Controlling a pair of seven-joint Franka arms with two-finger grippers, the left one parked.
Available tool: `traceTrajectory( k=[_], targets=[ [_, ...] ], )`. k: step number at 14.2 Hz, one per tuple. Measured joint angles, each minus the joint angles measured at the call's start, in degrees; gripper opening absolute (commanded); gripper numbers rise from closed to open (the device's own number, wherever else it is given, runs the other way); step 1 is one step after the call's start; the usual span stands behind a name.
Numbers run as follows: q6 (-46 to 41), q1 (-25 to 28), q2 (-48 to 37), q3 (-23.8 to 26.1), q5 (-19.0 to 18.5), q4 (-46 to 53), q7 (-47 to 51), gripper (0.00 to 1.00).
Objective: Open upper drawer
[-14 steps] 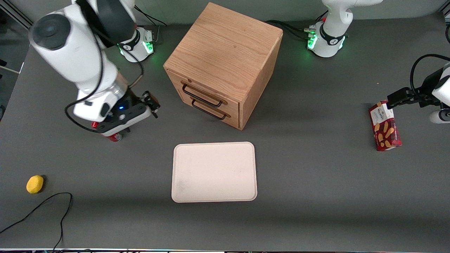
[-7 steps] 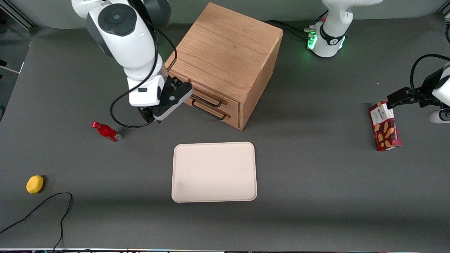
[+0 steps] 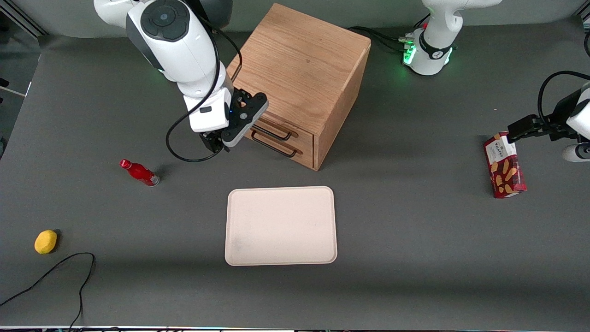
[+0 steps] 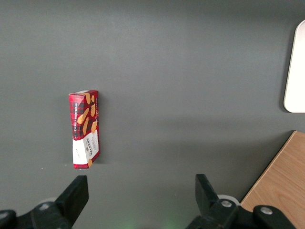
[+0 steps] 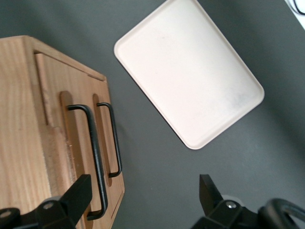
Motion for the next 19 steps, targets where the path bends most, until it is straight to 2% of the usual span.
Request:
traceTrajectory(
  k=[9, 15, 19],
  targets=[
    [-5.6, 1.4, 0.2, 0.7, 0.3, -0.1, -4.1, 1.0],
    [-6.1, 1.6, 0.2, -1.5, 0.4, -0.6, -5.5, 1.0],
    [-6.1, 1.6, 0.2, -1.7, 3.2, -0.6, -6.3, 1.0]
  ],
)
